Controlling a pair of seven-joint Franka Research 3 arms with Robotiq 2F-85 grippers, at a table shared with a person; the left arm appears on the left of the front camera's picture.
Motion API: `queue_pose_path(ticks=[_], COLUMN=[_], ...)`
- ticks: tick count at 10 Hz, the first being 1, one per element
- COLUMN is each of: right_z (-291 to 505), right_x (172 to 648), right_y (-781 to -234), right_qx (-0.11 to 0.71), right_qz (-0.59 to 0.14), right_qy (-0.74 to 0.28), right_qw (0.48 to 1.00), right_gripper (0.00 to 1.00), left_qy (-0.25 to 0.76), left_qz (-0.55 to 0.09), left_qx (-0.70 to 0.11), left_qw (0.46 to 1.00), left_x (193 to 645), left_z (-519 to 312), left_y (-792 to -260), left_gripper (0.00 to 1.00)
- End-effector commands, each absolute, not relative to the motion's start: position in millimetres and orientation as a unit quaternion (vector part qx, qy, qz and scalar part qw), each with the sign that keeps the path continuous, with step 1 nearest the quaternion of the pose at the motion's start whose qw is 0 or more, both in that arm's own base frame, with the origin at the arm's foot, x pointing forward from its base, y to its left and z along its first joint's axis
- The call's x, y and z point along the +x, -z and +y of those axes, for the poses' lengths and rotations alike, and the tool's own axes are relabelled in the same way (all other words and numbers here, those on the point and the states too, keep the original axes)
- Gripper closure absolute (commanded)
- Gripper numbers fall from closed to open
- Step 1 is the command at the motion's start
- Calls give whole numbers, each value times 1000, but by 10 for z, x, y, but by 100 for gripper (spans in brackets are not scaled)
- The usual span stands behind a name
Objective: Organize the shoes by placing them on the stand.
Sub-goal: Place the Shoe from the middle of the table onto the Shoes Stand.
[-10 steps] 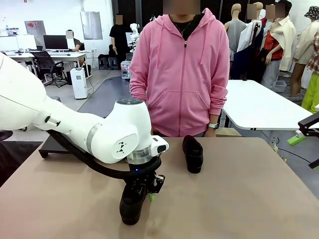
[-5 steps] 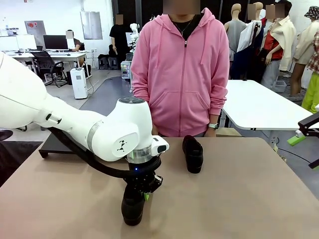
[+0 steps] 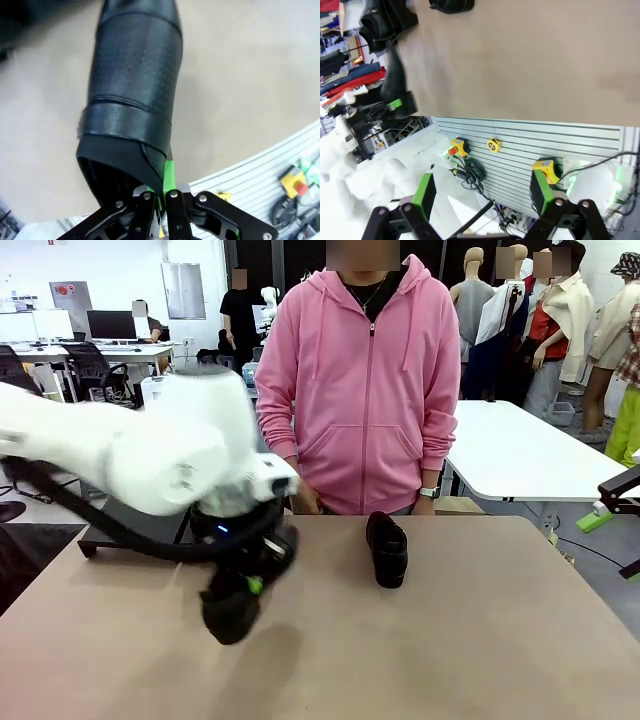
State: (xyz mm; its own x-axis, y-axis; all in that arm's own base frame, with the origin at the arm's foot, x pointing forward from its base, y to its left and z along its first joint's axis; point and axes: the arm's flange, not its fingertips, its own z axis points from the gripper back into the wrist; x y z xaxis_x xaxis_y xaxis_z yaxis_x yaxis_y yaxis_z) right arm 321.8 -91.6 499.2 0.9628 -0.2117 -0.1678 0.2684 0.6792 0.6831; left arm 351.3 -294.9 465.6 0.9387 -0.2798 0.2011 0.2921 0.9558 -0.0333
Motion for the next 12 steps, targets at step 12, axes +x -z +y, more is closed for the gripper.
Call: queue_pose_path(ticks=[12], right_z=[-921], right_x=[3213], right_y=[-5024], right_qx=[375], right_qz=[42], right_qy=[135], right_qw=[916], right_gripper=[0], left_qy=[-28], left_qz=[-194], left_qx=[15], left_qw=[981], left_x=[3499], left_z=[-663], left_y=[-5601], left_gripper=[100])
